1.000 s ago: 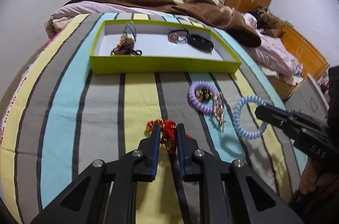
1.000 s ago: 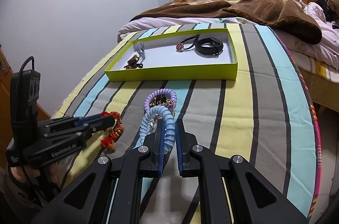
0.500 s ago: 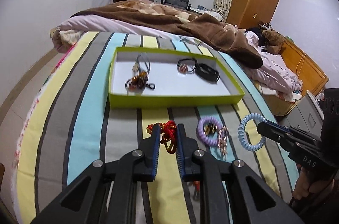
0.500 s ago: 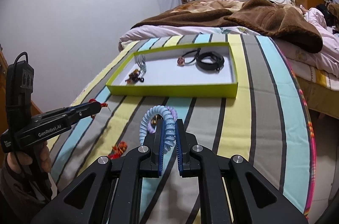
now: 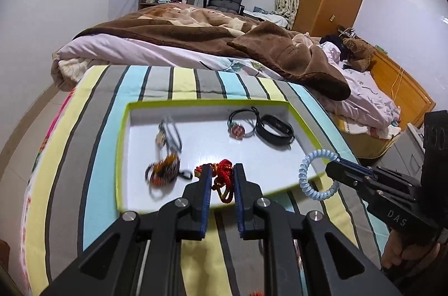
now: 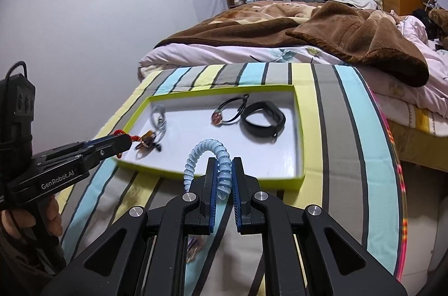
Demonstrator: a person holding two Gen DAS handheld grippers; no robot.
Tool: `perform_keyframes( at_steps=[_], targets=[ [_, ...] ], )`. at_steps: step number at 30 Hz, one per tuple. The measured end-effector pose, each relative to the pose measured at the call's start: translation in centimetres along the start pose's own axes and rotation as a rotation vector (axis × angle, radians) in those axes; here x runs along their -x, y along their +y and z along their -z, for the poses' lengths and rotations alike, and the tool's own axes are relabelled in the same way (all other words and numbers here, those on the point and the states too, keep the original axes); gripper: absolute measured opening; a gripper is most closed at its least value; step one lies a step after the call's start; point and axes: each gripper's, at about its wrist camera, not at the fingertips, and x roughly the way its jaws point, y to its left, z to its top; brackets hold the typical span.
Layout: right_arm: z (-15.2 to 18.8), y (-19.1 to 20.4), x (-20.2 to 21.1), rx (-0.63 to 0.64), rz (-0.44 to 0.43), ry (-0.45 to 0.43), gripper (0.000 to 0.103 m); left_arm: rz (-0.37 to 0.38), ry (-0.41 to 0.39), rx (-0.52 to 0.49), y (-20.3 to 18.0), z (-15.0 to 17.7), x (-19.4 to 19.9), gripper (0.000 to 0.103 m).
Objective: Organize jewelry
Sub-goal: 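Carry the red ornament with the left tool over the box while the right tool carries the blue coil, then open both tools to drop the red ornament and blue coil in the box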
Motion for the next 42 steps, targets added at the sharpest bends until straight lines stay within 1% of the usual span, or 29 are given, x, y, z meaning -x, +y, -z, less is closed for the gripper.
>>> perform_keyframes(
  at_steps=[4,8,15,22,30,31,33,34,38,39,40,42],
  targets=[
    [-1.3,-1.1,-2.2,-0.017,0.013,0.029,0.010,-0.013,0.035,-0.018,-0.1,-1.2,-2.3,0.016],
    [-1.9,-1.9,-3.9,-0.010,0.030,0.053,0.010,-0.002,0.061,-0.021,-0.2,-2.1,-4.4,0.016],
    [-1.9,-2.6,-6.0,0.002,0.025,0.101,0.010,-0.017,0.119,-0.028,-0.5,-2.3,-7.6,0.016],
    [-1.8,-2.5,-7.1,0.035,0.039,0.138,0.010,-0.031,0.152,-0.025,-0.3,-2.1,-8.9,0.016],
    [-1.7,-2.5,-7.5,0.049,0.049,0.161,0.010,-0.036,0.164,-0.015,-0.4,-1.8,-9.3,0.017],
    [-1.6,-2.5,-7.5,0.049,0.051,0.162,0.010,-0.037,0.164,-0.014,-0.3,-1.8,-9.3,0.019],
    [-1.6,-2.6,-7.5,0.044,0.050,0.160,0.010,-0.033,0.164,-0.009,-0.3,-1.9,-9.2,0.032],
    [-1.6,-2.6,-7.5,0.037,0.047,0.160,0.010,-0.030,0.163,-0.007,-0.3,-1.8,-9.2,0.034],
    [-1.6,-2.5,-7.3,0.034,0.044,0.157,0.012,-0.028,0.159,0.002,-0.3,-1.7,-9.0,0.034],
    [-1.6,-2.6,-7.3,0.033,0.043,0.157,0.016,-0.023,0.158,0.005,-0.3,-1.7,-8.9,0.034],
    [-1.6,-2.6,-7.3,0.030,0.039,0.156,0.018,-0.019,0.157,0.006,-0.2,-1.6,-8.8,0.035],
    [-1.6,-2.6,-7.1,0.026,0.033,0.152,0.023,-0.017,0.156,0.001,-0.4,-1.6,-8.7,0.039]
  ],
)
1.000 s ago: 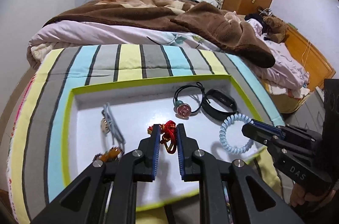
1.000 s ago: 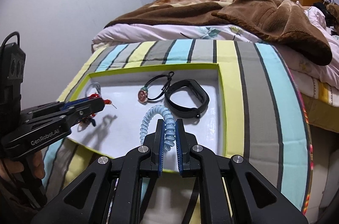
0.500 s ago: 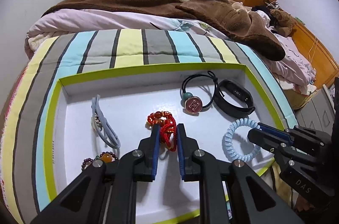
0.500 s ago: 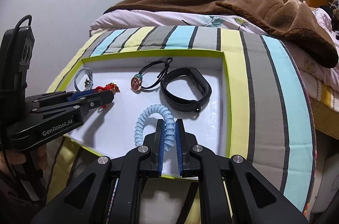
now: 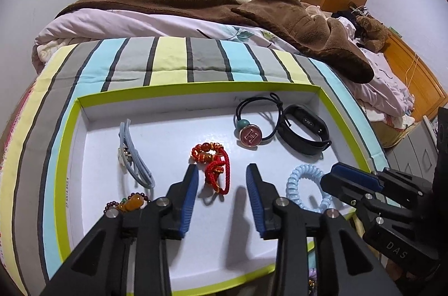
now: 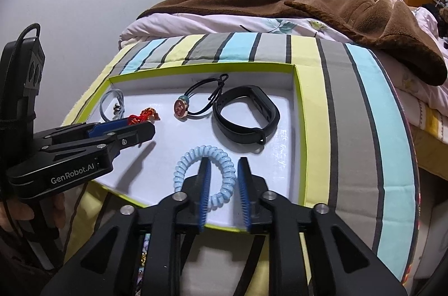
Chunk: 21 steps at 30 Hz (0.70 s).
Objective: Organize jewelry
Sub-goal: 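Open both tools to drop the red ornament and blue coil in the box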
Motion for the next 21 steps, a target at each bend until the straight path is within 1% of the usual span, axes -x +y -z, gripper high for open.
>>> perform_keyframes(
  at_steps=[7,11,16,21],
  targets=[
    [0.0,0.3,0.6,-0.002,-0.007,-0.015,0.024,0.003,-0.026,-0.002,-0.2,0.4,1.4,0.040],
    [0.3,0.6,1.3,0.001,-0.014,-0.026,0.024,0.001,-0.042,-0.014,-0.5,0.7,2.4,0.043],
    [0.7,0.8,2.3,-0.006,-0.022,-0.046,0.024,0.003,-0.066,-0.016,-0.6,1.3,4.1,0.045],
    [1.2,0.9,3.7,-0.025,-0.025,-0.071,0.025,0.005,-0.101,-0.002,-0.5,2.5,6.4,0.049]
  ],
)
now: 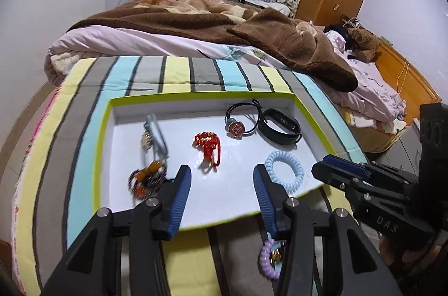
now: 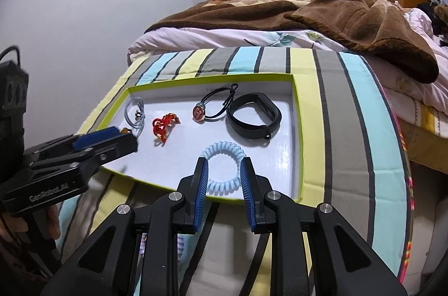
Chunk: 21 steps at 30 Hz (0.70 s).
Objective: Organize jewelry
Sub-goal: 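Open both tools to drop the red ornament and blue coil in the box, then grasp the lilac coil hair tie with the right tool while the left tool grasps another red ornament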
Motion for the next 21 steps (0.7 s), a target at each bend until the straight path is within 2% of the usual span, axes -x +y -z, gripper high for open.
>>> perform_keyframes(
  at_steps=[10,11,12,14,21],
  targets=[
    [2.6,0.2,3.1,-0.022,-0.029,-0.036,0.026,0.006,-0.039,0.022,0.4,4.3,4.6,0.051],
    [2.9,0.2,3.3,-0.026,-0.034,-0.041,0.027,0.001,-0.043,0.027,0.4,4.7,5.0,0.052],
    [3.2,0.3,3.7,-0.031,-0.038,-0.043,0.040,0.008,-0.046,0.030,0.3,5.2,5.3,0.052],
    [3.8,0.4,4.2,-0.031,-0.049,-0.053,0.056,0.023,-0.046,0.040,0.2,6.2,5.8,0.053],
    [5.4,0.6,4.8,-0.025,-0.041,-0.038,0.056,0.037,-0.017,0.049,-0.3,9.7,6.4,0.053]
  ],
)
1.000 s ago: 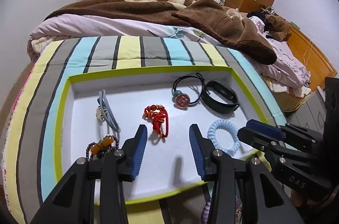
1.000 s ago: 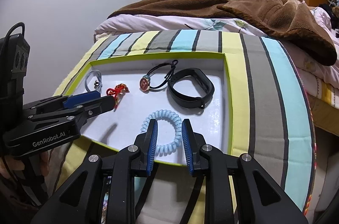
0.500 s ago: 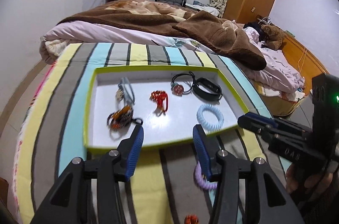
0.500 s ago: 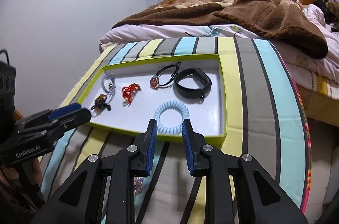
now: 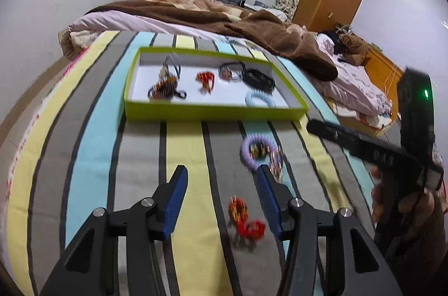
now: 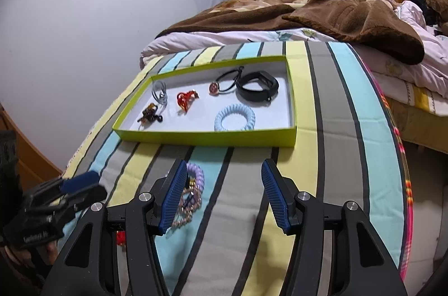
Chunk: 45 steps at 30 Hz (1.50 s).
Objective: Organize jewelry
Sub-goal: 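Grasp the lilac coil hair tie with the right tool while the left tool grasps another red ornament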
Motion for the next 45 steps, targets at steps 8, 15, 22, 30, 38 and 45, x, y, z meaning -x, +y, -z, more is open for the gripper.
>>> perform_keyframes(
  at_steps=[8,15,22,30,38,45],
  targets=[
    [0.3,0.5,-1.1,0.033,-0.080,0.024,0.056,0.016,0.055,-0.034,-1.8,3.1,-0.6,0.053],
    [-0.1,0.7,-3.4,0.062,-0.134,0.078,0.039,-0.001,0.082,-0.059,-2.5,4.1,-1.2,0.053],
    [-0.4,1.0,-5.1,0.090,-0.161,0.132,0.035,-0.029,0.070,-0.053,-1.8,4.1,-1.3,0.043],
    [-0.4,0.7,-6.3,0.076,-0.192,0.169,0.018,-0.057,0.064,-0.062,-1.6,4.1,-1.4,0.028],
    [-0.1,1.1,-5.9,0.100,-0.193,0.183,0.007,-0.071,0.064,-0.058,-1.5,4.0,-1.4,0.021],
    [0.1,1.0,-4.8,0.078,-0.254,0.166,0.000,-0.065,0.064,-0.049,-1.3,4.0,-1.3,0.020]
  ],
)
